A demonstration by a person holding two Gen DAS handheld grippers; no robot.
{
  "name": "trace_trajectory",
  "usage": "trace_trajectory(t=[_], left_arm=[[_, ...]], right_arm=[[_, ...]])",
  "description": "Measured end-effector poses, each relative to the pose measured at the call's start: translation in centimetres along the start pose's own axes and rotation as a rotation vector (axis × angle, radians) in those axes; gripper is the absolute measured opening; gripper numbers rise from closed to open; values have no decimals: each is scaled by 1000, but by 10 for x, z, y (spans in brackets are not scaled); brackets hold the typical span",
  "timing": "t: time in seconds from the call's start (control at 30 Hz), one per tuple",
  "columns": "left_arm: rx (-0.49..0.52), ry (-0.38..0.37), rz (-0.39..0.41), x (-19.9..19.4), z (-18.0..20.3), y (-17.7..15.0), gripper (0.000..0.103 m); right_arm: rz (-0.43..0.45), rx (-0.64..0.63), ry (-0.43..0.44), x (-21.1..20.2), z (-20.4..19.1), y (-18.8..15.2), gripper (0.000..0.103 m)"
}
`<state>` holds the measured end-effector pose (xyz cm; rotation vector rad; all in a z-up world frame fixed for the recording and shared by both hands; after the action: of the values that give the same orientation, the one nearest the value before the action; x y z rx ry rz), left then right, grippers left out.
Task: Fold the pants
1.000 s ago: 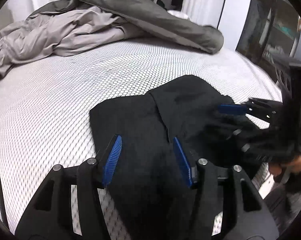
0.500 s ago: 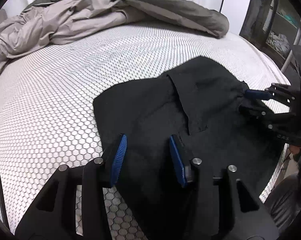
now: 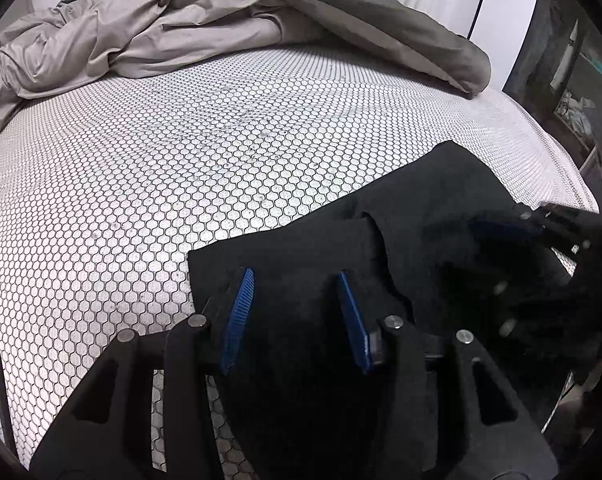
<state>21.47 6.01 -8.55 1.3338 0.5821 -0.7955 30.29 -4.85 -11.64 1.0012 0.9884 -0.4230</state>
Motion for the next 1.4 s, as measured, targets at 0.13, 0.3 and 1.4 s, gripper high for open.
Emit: trace_trajectory(t=[0.13,0.3,1.4], left_arm=[[-14,7,8,-15,-1,-13,43],[46,24,94,-77,16,-30,42],[344,-25,-54,-131,87,-174,74]], right_arm=[[18,-30,-27,-18,27,-24,48],[140,29,103,-69,10,-28,49],[126,22,159,-90,36,-111,74]])
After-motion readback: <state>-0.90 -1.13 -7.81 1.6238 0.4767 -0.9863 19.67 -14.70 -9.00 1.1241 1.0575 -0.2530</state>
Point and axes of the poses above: each gripper's, at about its wrist camera, not at the fingertips, and x roughly the way its jaws point, z to its right, y to its top, the point moved 9 cm from there along x, roughly the way its jaws point, and after that the axes turned 1 degree about -x, right-handed, at the moved point
